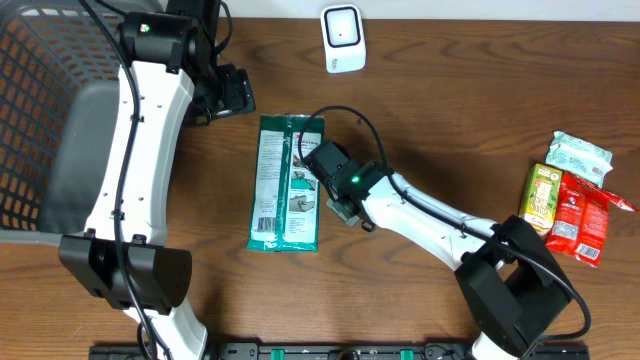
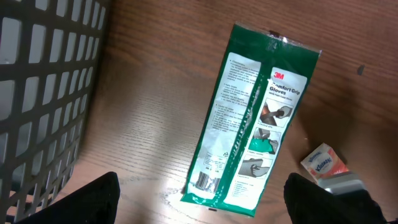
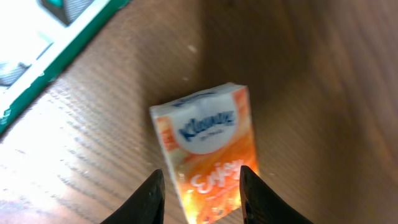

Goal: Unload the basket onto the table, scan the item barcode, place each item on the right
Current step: 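Lower the right gripper over the orange Kleenex pack beside the gloves, then close the right gripper on the Kleenex pack and lift it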

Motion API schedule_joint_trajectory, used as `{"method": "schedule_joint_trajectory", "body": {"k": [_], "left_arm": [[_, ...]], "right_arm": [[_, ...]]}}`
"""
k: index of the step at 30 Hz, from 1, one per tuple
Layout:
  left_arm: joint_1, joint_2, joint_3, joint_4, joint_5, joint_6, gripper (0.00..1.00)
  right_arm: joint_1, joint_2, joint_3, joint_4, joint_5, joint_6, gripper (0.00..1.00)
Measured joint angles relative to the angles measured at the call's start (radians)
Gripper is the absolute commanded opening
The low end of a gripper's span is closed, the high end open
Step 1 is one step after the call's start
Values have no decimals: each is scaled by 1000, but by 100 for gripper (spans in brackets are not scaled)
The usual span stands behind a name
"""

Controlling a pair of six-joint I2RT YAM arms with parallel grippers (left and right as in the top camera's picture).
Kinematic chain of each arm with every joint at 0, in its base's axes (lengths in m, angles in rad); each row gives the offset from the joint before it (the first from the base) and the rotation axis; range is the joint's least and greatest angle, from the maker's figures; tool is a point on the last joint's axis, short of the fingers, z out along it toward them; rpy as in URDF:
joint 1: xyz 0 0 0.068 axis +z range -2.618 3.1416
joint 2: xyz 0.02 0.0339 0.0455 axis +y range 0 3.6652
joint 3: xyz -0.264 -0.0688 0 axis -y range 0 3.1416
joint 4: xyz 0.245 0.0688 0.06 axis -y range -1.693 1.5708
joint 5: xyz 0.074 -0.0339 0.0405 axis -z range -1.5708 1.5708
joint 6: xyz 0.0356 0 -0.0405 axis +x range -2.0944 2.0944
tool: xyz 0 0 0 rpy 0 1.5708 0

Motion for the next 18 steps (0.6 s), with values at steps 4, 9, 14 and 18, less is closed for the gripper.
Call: {"method": "schedule_joint_trajectory", "body": {"k": [4,9,14,18], "left_arm": [[0,0,0,0,0,0,85],[0,0,0,0,0,0,86],[0,0,0,0,0,0,85],[0,0,0,0,0,0,85]], "right_arm": [[0,0,-18,3,-21,0,36],[-2,0,-48,41,-18,0,36],[-2,0,-72,85,-4,-3,32],[-2,0,-78,88,0,-3,33]]}}
